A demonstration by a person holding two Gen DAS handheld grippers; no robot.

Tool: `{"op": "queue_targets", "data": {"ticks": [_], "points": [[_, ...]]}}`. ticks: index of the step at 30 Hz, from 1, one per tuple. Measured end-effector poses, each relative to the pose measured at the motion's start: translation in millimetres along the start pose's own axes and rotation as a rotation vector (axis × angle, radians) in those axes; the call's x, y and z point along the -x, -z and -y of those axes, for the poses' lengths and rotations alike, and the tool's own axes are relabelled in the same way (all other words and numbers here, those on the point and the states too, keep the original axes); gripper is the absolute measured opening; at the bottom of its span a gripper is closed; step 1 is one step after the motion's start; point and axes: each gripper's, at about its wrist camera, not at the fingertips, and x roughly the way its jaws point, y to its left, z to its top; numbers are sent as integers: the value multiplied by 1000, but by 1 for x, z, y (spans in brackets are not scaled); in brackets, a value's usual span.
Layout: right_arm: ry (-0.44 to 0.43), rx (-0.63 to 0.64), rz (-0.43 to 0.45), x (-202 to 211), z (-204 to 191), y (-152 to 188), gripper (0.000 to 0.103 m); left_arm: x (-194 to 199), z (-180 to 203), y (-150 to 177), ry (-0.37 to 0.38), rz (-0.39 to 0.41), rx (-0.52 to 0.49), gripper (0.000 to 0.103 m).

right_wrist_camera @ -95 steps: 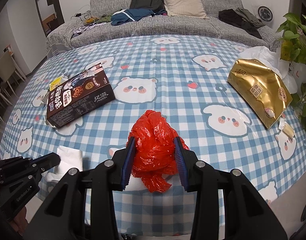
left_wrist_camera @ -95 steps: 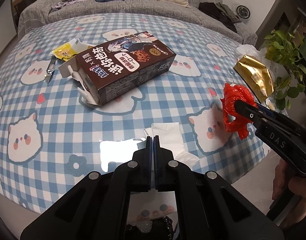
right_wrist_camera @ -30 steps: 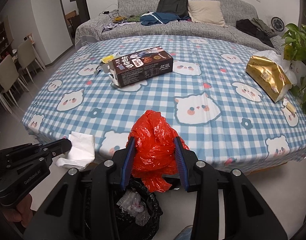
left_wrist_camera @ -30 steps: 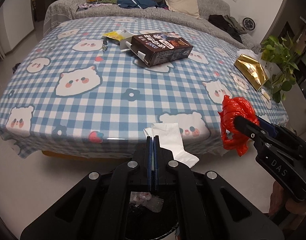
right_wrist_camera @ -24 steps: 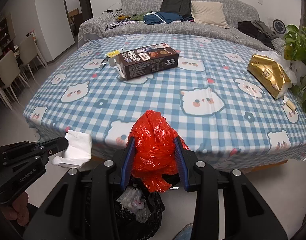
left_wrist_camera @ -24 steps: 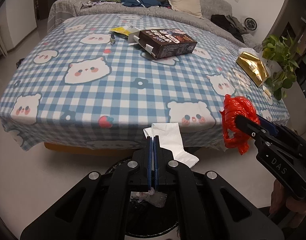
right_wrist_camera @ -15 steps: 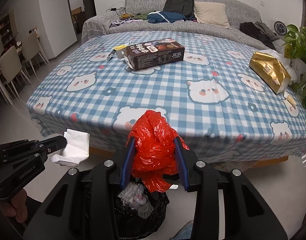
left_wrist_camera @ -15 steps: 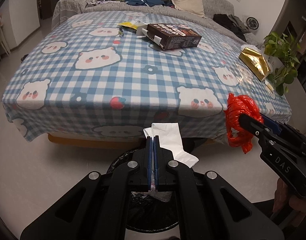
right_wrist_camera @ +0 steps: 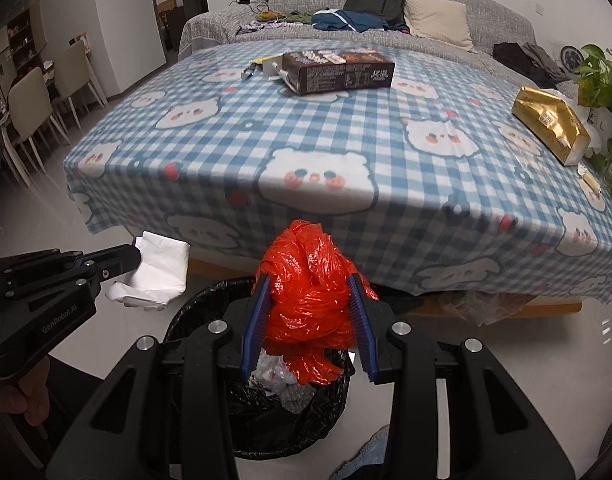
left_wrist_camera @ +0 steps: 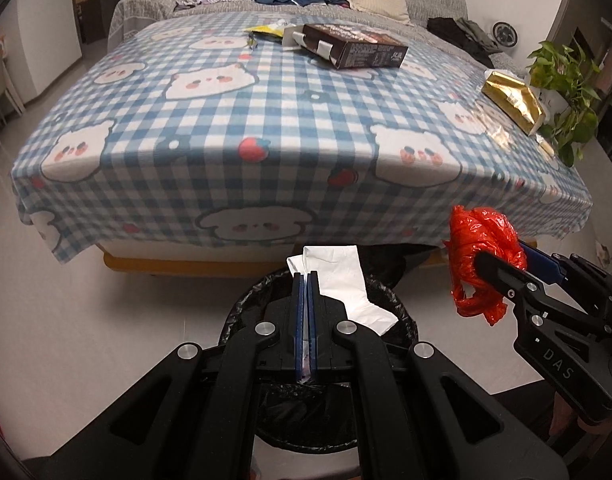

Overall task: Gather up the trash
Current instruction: 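Carry the tissue and red bag over the black trash bin with both grippers, then open the left gripper over the bin while the right gripper releases the red bag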

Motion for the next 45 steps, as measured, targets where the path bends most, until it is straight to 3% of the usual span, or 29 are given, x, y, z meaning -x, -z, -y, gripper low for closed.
{"op": "queue_targets", "data": {"ticks": [23, 37, 40, 42, 45], "points": [[-14, -2, -142, -72, -7, 45, 37, -73, -14, 51, -1, -102, 29, 1], [16, -35, -174, -80, 11, 53, 37, -107, 6, 55, 12, -136, 7, 2], [15, -35, -176, -80, 13, 54, 37, -112, 10, 57, 14, -146, -2, 12], [14, -38, -180, -80, 15, 55, 37, -113, 13, 58, 3, -145, -18, 37], [10, -37, -185, -82, 14, 55, 38, -110, 13, 58, -9, -135, -19, 58]]}}
